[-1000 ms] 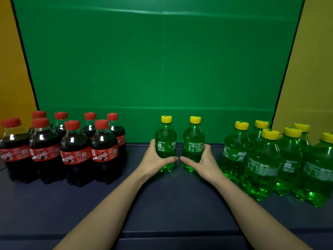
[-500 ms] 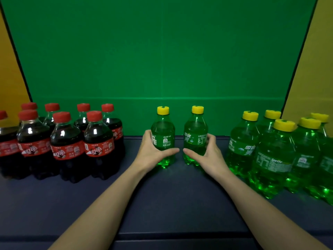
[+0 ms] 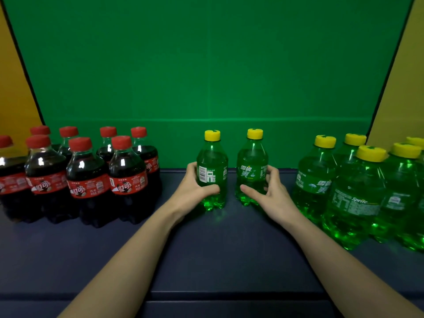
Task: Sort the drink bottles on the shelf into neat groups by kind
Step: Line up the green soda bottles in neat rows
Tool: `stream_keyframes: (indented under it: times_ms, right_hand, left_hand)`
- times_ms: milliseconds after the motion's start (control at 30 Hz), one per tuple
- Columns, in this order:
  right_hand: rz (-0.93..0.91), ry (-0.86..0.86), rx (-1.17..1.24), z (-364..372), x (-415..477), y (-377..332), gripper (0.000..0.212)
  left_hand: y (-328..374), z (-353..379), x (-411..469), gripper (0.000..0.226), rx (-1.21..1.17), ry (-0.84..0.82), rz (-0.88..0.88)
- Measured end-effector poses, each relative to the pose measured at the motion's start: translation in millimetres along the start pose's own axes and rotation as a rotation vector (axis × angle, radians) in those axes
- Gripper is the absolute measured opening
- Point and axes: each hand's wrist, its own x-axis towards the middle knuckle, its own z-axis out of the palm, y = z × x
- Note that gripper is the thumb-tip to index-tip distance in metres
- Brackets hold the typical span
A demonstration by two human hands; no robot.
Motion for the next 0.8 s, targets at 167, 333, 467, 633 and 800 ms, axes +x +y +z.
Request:
stream_keyframes:
  times_ms: [167,333,467,633,800]
  right_hand:
    - [-0.006,-0.010,0.000,-0.4,-2.3,-1.9,0.075]
    - [-0.017,-0.013,-0.022,-1.0,-2.7,-2.4,0.073]
    - [-0.008,-0.012,-0.023,-0.8,-3.1,-2.8,0.075]
    - [0.003,-0.014,-0.025,-1.4,-3.2,-2.5,0.076]
    - [0.011,-0.025,-0.023,-0.7,-2.9,-0.2,0.080]
  left_hand:
    - [-5.5,3.8,-0.4,0.078,0.158,0.142,0.078]
    - [-3.7,5.7,-2.6,0.075,0.145,0.087,0.078]
    - [-4.9,8.9,-1.2,0.087,0.148,0.213,0.134]
    - [-4.6,5.2,-2.4,0.082,0.071,0.115,0.097]
    - [-7.5,6.7,-0.7,0.090,0.104,0.197,0.106]
